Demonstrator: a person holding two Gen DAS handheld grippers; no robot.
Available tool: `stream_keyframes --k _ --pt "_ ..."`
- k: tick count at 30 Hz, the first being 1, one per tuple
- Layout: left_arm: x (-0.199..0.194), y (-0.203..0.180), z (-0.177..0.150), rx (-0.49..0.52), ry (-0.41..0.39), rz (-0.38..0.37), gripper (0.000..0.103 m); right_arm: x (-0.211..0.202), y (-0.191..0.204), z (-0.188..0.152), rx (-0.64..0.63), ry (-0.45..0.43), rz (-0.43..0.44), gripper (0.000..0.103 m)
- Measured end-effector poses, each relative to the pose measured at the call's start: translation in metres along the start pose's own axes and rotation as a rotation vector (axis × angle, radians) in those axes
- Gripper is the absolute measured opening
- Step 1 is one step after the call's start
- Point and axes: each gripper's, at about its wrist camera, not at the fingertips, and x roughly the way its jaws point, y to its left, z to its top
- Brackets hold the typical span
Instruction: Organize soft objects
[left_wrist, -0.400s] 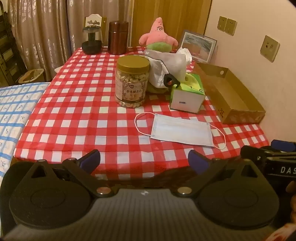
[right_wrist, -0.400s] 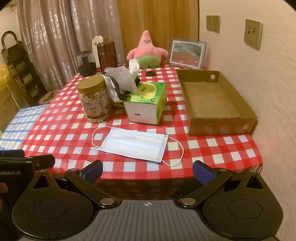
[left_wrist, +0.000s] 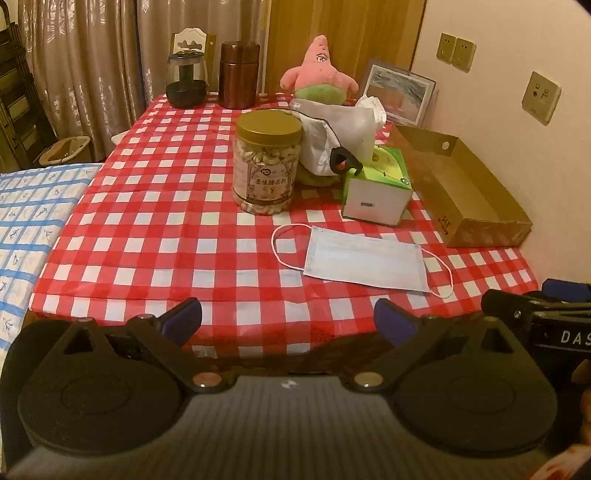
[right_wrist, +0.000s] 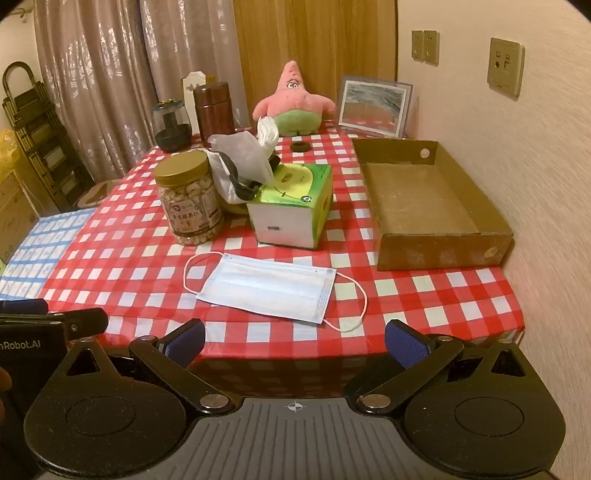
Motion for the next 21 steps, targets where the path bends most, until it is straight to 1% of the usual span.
stream_keyframes --k 2,3,21 --pt "0.0001 -0.0014 -0.0007 0.001 0.001 0.000 0.099 -0.0002 0.0000 0.0002 -0.002 -0.001 -0.002 0.103" --pt "-0.0021 0.0044 0.0020 -0.014 0.006 -0.004 0.099 -0.0003 -0.0001 0.0004 -0.003 -0.002 -0.003 0.103" --pt "-0.0028 0.0029 0.0042 -0.017 0.005 -0.009 0.099 -0.0002 -0.0002 0.0024 -0.003 -0.003 -0.003 0.103"
